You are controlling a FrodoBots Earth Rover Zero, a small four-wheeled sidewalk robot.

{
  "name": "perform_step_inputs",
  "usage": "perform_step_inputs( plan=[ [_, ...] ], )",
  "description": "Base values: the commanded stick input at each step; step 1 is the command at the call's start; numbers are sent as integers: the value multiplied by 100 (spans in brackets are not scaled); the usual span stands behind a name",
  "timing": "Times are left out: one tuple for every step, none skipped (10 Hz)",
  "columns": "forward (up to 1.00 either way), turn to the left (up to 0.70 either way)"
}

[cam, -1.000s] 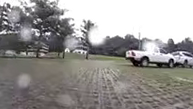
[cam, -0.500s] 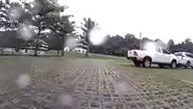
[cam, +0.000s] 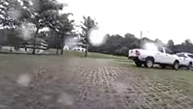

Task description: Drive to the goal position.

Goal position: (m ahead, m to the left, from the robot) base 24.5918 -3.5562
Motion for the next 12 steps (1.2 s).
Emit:
perform_step_inputs(
  plan=[
    [85, 0],
    [85, 0],
    [85, 0],
    [85, 0],
    [85, 0],
    [85, 0],
    [85, 0],
    [85, 0],
    [85, 0],
    [85, 0],
    [85, 0],
    [85, 0]
  ],
)
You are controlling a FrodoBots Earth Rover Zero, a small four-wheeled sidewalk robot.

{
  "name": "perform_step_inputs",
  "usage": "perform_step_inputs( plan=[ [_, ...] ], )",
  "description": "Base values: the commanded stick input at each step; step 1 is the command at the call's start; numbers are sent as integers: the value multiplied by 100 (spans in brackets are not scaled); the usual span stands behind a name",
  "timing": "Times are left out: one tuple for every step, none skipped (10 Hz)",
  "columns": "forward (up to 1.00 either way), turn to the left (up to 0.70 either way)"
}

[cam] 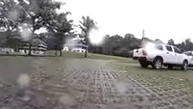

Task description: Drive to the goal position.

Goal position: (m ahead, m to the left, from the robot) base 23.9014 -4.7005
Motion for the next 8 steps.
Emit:
perform_step_inputs(
  plan=[
    [85, 0],
    [85, 0],
    [85, 0],
    [85, 0],
    [85, 0],
    [85, 0],
    [85, 0],
    [85, 0]
  ],
)
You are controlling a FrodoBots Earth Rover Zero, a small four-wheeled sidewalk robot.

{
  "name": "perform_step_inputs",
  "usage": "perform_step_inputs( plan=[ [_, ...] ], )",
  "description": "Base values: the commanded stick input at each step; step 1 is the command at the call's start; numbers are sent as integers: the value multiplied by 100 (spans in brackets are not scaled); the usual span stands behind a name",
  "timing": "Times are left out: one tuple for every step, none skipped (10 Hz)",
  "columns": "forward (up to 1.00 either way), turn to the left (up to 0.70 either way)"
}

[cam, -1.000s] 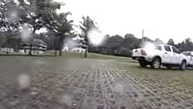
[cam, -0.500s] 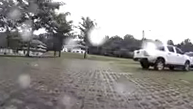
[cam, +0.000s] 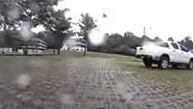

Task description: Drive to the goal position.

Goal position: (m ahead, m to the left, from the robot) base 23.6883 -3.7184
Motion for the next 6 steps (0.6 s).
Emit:
perform_step_inputs(
  plan=[
    [85, 0],
    [85, 0],
    [85, 0],
    [85, 0],
    [85, 0],
    [85, 0]
  ],
)
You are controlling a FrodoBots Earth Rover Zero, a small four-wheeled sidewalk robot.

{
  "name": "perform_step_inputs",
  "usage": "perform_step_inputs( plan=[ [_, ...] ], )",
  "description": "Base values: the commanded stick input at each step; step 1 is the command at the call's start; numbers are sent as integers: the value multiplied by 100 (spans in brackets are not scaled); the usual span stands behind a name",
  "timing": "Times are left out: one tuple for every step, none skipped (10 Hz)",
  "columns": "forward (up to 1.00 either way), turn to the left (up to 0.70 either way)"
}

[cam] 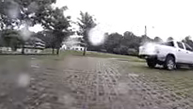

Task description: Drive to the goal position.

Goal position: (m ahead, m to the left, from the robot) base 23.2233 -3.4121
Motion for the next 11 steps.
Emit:
perform_step_inputs(
  plan=[
    [85, 0],
    [85, 0],
    [85, 0],
    [85, 0],
    [85, 0],
    [85, 0],
    [85, 0],
    [85, 0],
    [85, 0],
    [85, 0],
    [85, 0]
  ],
)
